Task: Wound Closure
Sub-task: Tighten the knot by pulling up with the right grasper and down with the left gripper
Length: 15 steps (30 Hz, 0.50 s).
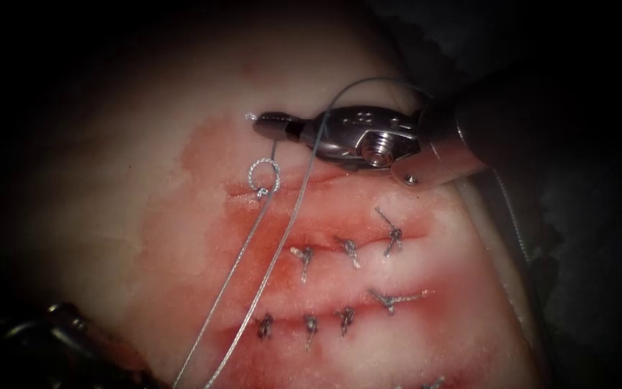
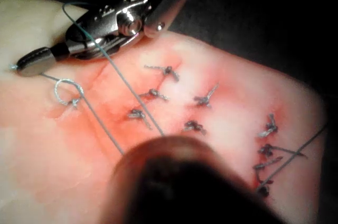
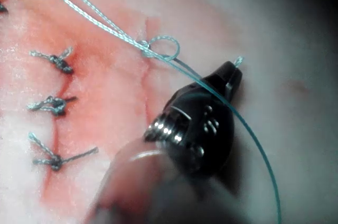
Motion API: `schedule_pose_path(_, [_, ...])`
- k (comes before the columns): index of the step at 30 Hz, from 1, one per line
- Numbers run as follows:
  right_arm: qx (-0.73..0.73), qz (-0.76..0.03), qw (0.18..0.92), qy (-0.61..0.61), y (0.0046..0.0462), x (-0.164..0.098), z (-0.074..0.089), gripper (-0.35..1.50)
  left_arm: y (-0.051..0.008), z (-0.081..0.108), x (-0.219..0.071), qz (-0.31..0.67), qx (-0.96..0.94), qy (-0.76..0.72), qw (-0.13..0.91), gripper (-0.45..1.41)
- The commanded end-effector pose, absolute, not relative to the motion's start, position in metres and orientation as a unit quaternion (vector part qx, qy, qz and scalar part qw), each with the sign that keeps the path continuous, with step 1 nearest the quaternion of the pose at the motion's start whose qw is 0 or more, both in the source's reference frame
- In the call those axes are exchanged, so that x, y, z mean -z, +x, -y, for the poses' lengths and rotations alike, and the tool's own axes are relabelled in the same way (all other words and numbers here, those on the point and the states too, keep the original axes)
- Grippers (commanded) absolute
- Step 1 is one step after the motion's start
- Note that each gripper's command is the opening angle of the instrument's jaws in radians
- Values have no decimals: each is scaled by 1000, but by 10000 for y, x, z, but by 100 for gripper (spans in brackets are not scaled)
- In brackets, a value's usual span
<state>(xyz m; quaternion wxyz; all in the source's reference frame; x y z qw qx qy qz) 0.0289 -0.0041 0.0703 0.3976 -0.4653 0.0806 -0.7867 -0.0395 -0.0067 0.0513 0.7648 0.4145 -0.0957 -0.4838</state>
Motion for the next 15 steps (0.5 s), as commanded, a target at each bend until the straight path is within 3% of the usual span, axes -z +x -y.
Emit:
schedule_pose_path(1, [785, -81, 400, -466, 298, -712, 38, -35, -400, 68, -518, 91, 482, 418, 765, -45])
schedule_pose_path(15, [789, -54, 401, -463, 297, -742, 16, -35, -426, 140, -546, 37, 451, 495, 742, -45])
